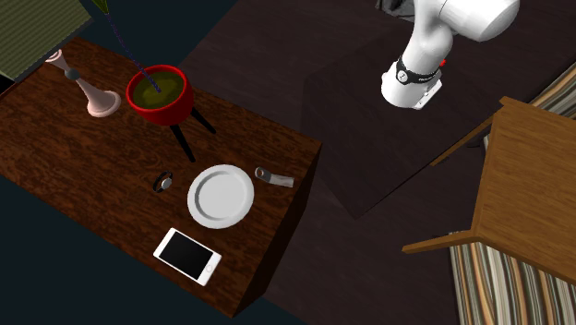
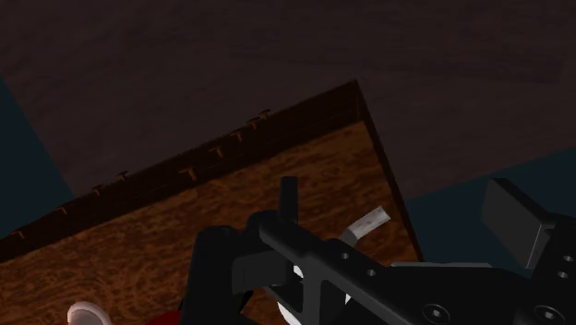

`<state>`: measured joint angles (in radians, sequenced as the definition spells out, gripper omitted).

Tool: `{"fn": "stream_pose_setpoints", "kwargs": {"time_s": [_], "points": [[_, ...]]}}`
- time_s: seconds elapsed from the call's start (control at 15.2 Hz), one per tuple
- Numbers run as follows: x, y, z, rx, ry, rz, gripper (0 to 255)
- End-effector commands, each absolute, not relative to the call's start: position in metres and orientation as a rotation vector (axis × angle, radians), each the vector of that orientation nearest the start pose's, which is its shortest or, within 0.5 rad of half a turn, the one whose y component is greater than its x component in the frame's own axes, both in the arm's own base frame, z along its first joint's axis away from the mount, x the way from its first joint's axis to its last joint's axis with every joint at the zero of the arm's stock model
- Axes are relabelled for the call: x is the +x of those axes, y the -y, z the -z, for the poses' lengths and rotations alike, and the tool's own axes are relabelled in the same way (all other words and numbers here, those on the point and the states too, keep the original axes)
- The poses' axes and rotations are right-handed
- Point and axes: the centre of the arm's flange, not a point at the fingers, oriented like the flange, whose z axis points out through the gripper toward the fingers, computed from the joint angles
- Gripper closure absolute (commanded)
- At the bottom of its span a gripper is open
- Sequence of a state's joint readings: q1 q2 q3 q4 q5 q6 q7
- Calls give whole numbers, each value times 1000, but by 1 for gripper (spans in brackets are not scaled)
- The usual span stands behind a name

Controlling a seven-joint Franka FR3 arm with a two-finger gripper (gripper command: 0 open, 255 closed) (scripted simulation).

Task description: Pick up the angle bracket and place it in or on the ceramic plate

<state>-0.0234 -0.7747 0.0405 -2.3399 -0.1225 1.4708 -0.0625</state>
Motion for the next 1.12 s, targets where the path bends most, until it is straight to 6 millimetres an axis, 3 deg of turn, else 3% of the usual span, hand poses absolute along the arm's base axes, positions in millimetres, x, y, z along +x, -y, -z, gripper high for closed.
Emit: {"fn": "stream_pose_setpoints", "kwargs": {"time_s": [0.0,1.06], "points": [[299,5,-587,-3284,99,-163,0],[392,-20,-405,-3189,-480,-96,0]]}}
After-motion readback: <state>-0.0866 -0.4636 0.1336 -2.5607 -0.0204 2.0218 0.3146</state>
